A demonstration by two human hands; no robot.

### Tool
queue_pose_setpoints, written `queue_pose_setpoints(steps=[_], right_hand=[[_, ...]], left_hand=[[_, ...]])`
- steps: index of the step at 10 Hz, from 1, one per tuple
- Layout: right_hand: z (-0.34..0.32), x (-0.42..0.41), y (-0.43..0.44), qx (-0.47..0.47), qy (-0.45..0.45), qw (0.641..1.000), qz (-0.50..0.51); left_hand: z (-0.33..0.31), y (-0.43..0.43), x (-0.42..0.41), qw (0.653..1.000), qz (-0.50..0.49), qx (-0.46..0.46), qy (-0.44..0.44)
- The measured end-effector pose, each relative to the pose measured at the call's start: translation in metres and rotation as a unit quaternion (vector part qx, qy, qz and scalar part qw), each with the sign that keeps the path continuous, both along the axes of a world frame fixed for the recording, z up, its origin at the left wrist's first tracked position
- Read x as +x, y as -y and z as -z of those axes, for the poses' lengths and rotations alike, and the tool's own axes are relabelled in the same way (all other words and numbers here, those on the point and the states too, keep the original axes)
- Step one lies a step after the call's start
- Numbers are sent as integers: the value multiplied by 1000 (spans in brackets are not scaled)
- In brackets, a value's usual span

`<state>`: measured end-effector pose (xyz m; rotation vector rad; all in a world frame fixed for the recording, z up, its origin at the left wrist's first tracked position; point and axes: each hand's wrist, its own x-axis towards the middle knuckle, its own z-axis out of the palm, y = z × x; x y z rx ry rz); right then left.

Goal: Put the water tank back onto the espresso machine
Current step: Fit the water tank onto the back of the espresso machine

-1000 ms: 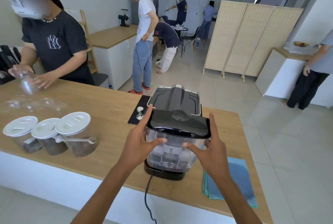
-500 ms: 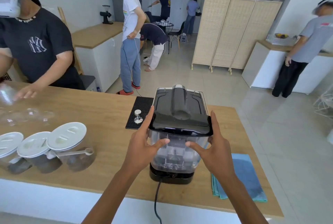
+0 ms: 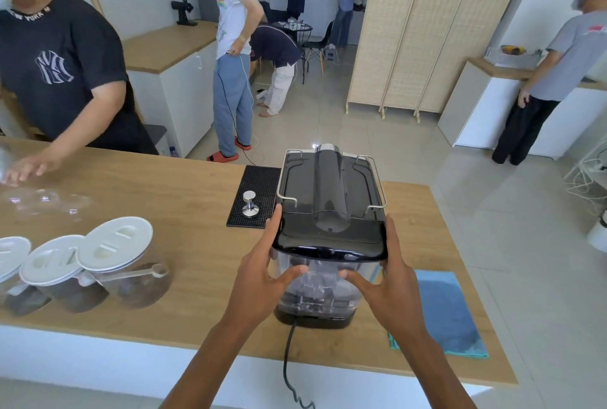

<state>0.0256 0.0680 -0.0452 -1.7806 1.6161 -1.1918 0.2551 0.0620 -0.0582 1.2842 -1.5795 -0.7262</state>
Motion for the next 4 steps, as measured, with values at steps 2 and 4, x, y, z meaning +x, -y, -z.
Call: queue_pose_setpoints(steps=[2, 4], right_hand=[[7, -1, 2, 11, 8, 1000, 11], [43, -13, -12, 61, 14, 998, 28]], left_hand=[[10, 0, 3, 1000, 1, 6, 4], [55, -17, 29, 991, 62, 72, 96]])
